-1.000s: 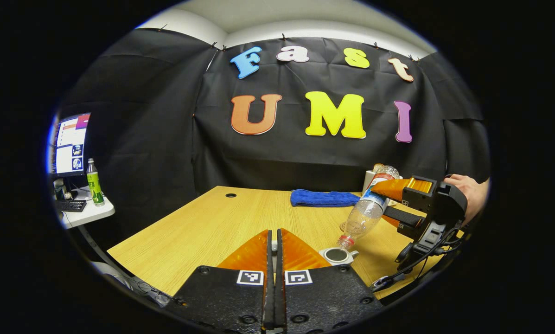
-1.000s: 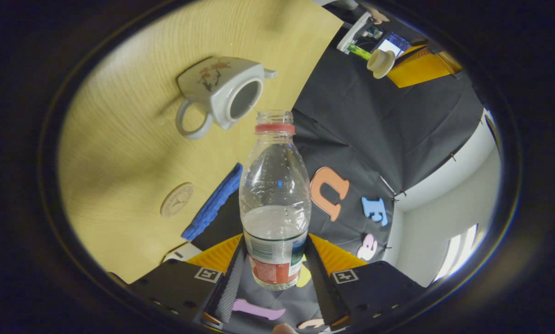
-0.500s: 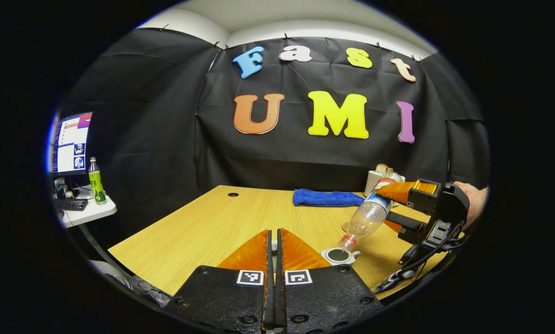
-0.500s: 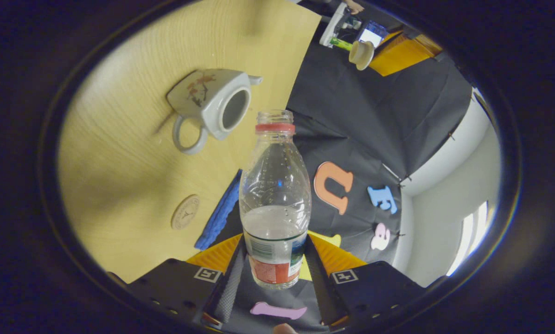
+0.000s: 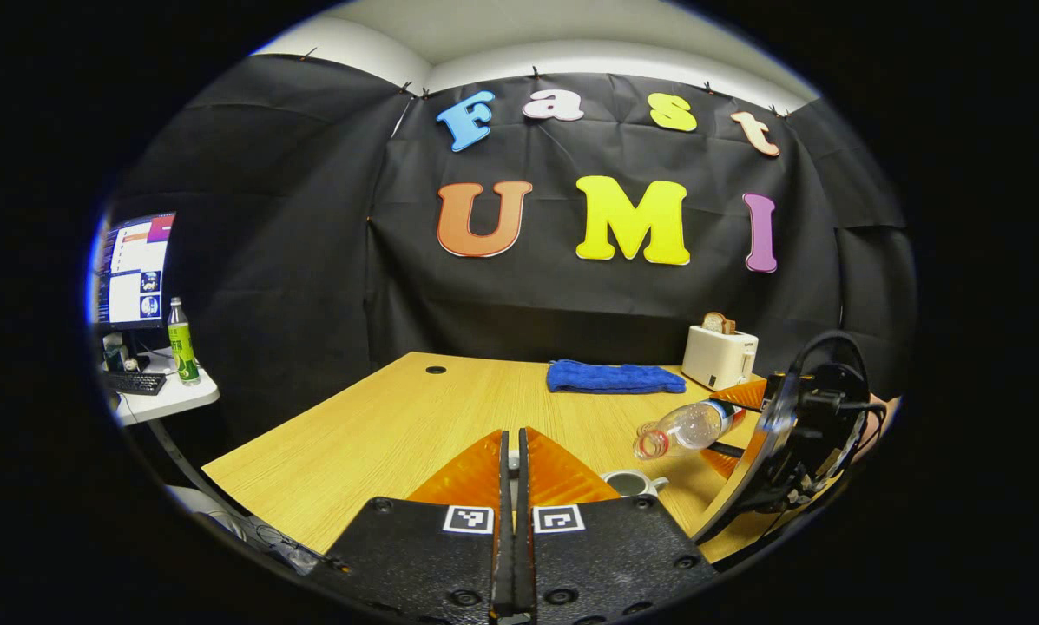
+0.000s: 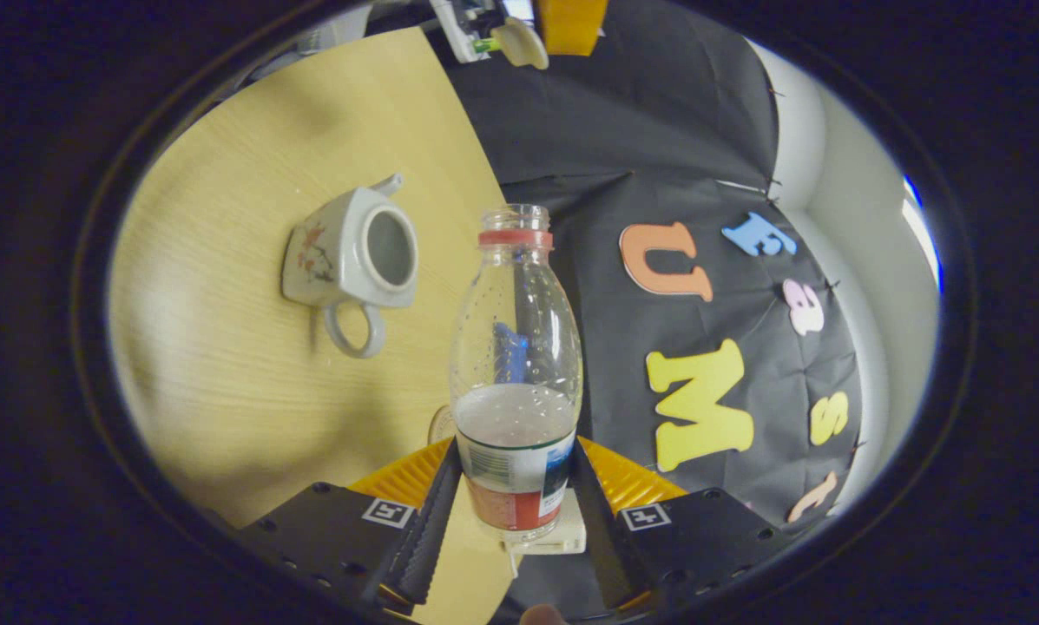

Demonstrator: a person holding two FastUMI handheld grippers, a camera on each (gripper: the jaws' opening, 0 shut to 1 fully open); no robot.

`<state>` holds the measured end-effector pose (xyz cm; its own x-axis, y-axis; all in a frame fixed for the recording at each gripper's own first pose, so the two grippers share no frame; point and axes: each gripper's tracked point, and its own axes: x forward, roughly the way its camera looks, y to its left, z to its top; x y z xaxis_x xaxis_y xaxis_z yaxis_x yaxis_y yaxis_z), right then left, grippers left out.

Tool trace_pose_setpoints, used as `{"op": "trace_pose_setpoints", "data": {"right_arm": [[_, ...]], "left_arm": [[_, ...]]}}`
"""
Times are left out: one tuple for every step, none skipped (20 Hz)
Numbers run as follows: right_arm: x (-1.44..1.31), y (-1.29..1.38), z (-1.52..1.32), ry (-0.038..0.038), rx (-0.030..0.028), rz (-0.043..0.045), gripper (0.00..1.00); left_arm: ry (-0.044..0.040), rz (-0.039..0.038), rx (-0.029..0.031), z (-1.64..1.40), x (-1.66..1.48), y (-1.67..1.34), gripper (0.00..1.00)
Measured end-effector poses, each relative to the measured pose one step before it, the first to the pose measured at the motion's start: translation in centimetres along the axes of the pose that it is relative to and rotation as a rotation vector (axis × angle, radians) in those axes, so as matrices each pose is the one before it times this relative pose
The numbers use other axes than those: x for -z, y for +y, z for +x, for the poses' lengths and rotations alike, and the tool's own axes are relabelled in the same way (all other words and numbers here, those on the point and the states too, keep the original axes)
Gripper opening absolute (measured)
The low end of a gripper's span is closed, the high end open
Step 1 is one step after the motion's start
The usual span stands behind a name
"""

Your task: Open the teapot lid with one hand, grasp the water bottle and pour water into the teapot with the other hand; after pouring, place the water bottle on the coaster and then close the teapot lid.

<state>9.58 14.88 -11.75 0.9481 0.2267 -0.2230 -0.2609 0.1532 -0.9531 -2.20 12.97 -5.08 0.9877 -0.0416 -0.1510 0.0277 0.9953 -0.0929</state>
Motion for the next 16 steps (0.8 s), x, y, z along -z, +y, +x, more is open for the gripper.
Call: {"op": "trace_pose_setpoints", "data": {"right_arm": [[0.143,0.189,-0.11,0.00619,-0.021,0.07805,0.73],[0.148,0.016,-0.138,0.00933,-0.01795,0.08431,0.71],[0.119,0.178,-0.206,0.00771,-0.01668,0.08806,0.74],[0.072,-0.136,-0.148,0.00569,-0.01412,0.09366,0.71],[-0.158,0.108,-0.228,0.00363,-0.01939,0.0921,0.74],[-0.7,0.131,-0.299,-0.00162,-0.02243,0.09094,0.74],[-0.367,0.032,-0.181,-0.00542,-0.02061,0.08568,0.71],[-0.459,-0.492,0.224,-0.00475,-0.01405,0.0713,0.71],[-0.391,-0.338,-0.622,-0.01722,-0.00231,0.06266,0.71],[-0.517,-0.683,-0.26,-0.01661,0.00711,0.05127,0.71],[-0.289,-0.79,-0.153,-0.01928,0.00981,0.04811,0.73],[-0.366,-0.704,-0.069,-0.01688,0.00747,0.04822,0.71],[-0.262,-0.578,0.328,-0.0117,0.00284,0.03969,0.73],[-0.439,-0.665,0.483,-0.0046,0.00418,0.02713,0.73],[-0.388,-0.845,0.555,-0.00493,0.00682,0.02796,0.72],[-0.35,-0.709,0.614,-0.00102,0.00208,0.03324,0.71]], "left_arm": [[-0.00226,0.00345,0.00353,0.009,-0.084,-0.312,0.03],[-0.00604,0.00175,0.0054,0.202,-0.16,-0.577,0.03],[-0.01004,-0.00283,0.00129,0.164,-0.279,-0.292,0.03],[-0.00353,-0.00536,0.00688,0.006,0.029,-0.217,0.03],[-0.00135,-0.00241,0.01041,0.057,0.059,-0.432,0.03],[-0.00056,0.00527,0.00537,0.065,0.007,-0.325,0.03],[0.00153,0.00779,-0.00009,0.099,-0.002,-0.072,0.03],[-0.00012,0.00561,0.00331,-0.05,0.05,-0.09,0.03],[-0.00048,0.00106,0.00451,0.065,0.011,-0.215,0.03],[0.00006,-0.00055,0.00337,0.022,0.054,-0.216,0.03],[-0.00044,-0.00027,0.00279,0.088,-0.06,-0.189,0.03],[-0.00071,-0.00174,0.00195,0.051,0.029,-0.104,0.03],[-0.00004,-0.00227,0.0013,0.037,0.057,-0.176,0.03],[-0.0006,-0.0032,-0.00348,0.159,0.034,-0.05,0.03],[0.00679,-0.00177,0.00125,0.224,0.202,-0.02,0.03],[0.00312,0.00109,0.00201,-0.057,0.089,-0.265,0.03]]}}
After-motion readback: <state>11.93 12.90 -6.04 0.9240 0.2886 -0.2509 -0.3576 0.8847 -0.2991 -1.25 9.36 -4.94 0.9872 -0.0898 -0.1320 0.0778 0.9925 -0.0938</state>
